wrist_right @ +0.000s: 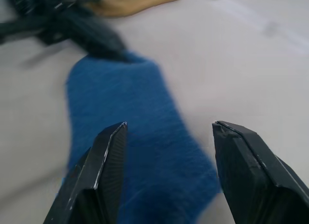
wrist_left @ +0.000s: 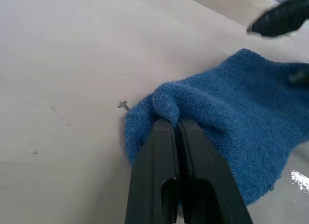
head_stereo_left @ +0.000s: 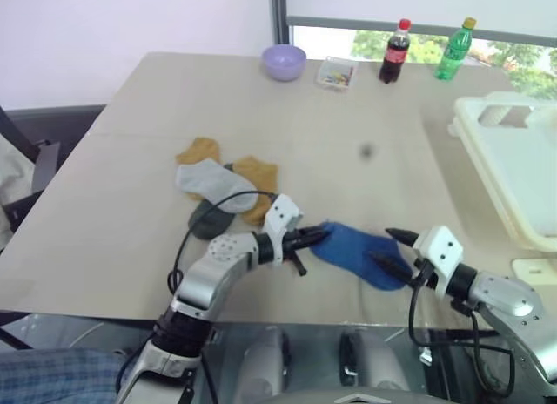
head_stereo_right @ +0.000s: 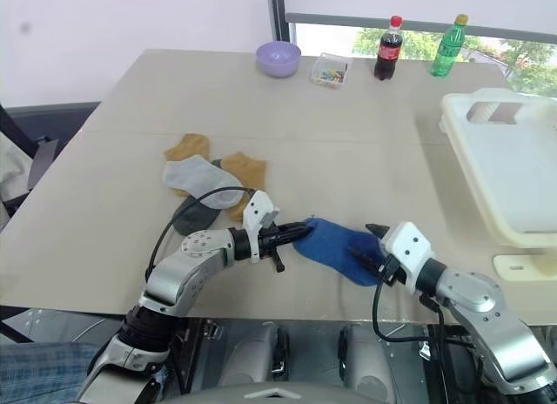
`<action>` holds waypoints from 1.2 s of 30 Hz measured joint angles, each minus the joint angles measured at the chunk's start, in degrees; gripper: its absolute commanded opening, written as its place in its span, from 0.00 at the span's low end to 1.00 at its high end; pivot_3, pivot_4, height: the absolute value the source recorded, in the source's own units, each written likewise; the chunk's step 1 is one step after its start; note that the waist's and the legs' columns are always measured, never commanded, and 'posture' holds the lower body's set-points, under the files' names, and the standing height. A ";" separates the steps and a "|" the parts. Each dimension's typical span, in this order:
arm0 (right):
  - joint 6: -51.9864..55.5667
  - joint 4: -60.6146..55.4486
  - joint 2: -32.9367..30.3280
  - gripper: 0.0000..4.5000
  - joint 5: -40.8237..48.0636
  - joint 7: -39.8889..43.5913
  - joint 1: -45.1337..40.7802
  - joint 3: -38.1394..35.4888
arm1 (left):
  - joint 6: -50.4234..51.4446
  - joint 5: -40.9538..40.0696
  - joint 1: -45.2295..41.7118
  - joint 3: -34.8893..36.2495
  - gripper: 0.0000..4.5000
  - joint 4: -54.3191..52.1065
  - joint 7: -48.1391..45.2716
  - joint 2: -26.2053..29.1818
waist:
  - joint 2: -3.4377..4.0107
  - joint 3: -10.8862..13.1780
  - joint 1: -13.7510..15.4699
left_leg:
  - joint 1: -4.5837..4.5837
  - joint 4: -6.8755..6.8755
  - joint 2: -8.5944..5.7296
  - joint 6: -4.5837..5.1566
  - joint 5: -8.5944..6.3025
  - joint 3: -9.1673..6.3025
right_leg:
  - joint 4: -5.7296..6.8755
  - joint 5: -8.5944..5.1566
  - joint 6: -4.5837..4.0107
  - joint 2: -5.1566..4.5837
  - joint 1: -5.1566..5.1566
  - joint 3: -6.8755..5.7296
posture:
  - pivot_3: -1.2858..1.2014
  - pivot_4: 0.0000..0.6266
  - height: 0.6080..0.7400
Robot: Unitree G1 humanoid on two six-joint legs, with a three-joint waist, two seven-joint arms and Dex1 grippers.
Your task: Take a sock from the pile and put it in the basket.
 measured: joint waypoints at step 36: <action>5.26 2.70 4.34 0.66 -8.86 1.97 -3.12 3.76 | 19.30 -10.83 -10.27 3.27 0.92 8.79 -6.54 2.30 | -0.46 -0.68 -0.34 | 0.64 -0.06 0.07 -0.02 -0.01 -0.01 | 0.01 -0.01 -0.02 0.02 0.52 -0.01 | 0.52 0.24 0.97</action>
